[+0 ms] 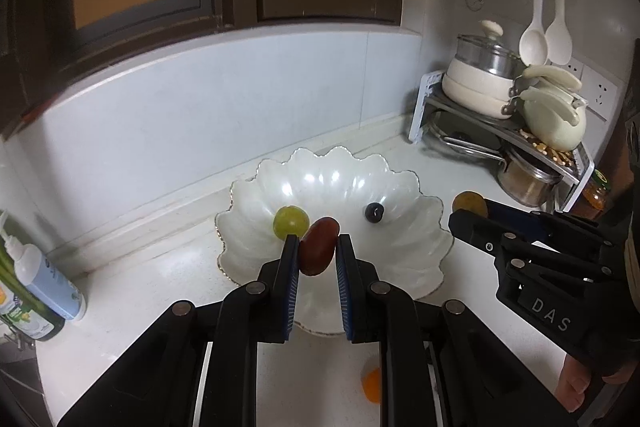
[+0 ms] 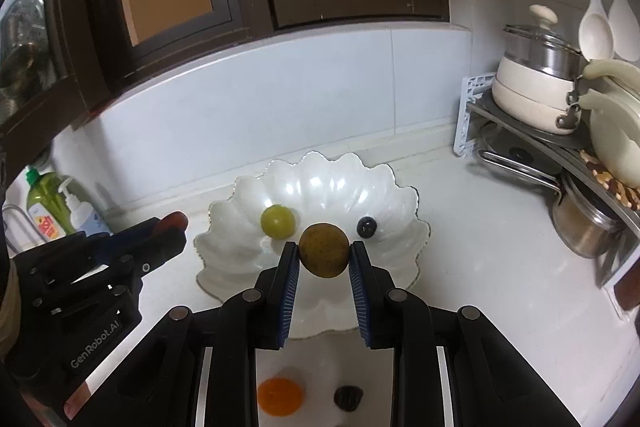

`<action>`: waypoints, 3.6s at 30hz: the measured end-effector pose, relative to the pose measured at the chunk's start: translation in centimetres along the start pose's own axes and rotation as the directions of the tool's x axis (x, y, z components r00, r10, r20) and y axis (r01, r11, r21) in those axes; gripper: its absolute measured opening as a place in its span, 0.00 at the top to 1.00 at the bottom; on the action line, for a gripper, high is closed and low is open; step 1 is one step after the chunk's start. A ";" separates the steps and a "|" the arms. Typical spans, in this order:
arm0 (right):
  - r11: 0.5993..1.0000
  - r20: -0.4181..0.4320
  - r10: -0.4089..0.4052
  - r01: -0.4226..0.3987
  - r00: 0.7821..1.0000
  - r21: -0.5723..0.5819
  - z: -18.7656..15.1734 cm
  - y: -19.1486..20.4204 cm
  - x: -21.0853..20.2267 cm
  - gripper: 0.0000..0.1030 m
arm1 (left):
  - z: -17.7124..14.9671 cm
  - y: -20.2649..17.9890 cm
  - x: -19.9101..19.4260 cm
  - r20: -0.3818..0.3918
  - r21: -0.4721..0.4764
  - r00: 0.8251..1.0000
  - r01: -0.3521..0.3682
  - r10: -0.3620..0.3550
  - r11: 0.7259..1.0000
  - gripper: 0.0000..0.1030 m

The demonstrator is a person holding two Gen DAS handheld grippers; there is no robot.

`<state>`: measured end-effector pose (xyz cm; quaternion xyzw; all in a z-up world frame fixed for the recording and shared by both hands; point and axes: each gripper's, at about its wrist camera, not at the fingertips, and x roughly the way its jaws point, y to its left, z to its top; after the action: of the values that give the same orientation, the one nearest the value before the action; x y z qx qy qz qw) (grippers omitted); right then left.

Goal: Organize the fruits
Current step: 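Carry the red date and brown fruit with both tools over the white bowl, then open both tools to drop the date and brown fruit into the bowl, then move both open tools back toward the loose fruits on the counter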

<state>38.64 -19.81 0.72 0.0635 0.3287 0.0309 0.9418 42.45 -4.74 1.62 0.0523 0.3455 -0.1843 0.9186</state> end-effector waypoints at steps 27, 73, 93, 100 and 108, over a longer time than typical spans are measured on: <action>0.999 -0.332 -0.033 0.032 0.943 -0.007 0.3 -1.9 12.5 0.74 | 0.9 2.0 12.7 -0.301 -0.022 0.953 0.015 -0.021 1.000 0.82; 0.995 -0.163 -0.099 0.100 0.982 0.000 2.1 -1.8 2.4 0.65 | 1.8 0.5 3.1 -0.135 0.044 0.990 -0.029 0.034 0.999 0.34; 0.983 -0.012 -0.178 0.178 0.984 0.043 -1.5 -1.4 -6.1 0.64 | -1.0 -2.3 -4.5 0.011 0.116 1.000 0.002 -0.004 0.993 0.32; 0.976 0.020 -0.210 0.209 0.977 0.062 -3.1 -1.0 -8.4 0.59 | -2.2 -2.7 -6.4 0.035 0.118 0.998 0.049 -0.053 0.992 0.32; 0.962 0.061 -0.266 0.260 0.962 0.087 -4.8 -1.0 -10.5 0.57 | -3.8 -2.9 -7.7 0.047 0.151 0.997 0.059 -0.067 0.987 0.31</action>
<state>27.50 -21.41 3.32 0.0571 0.3009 -0.1096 0.9456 33.70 -4.29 3.88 0.1053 0.3080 -0.2400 0.9146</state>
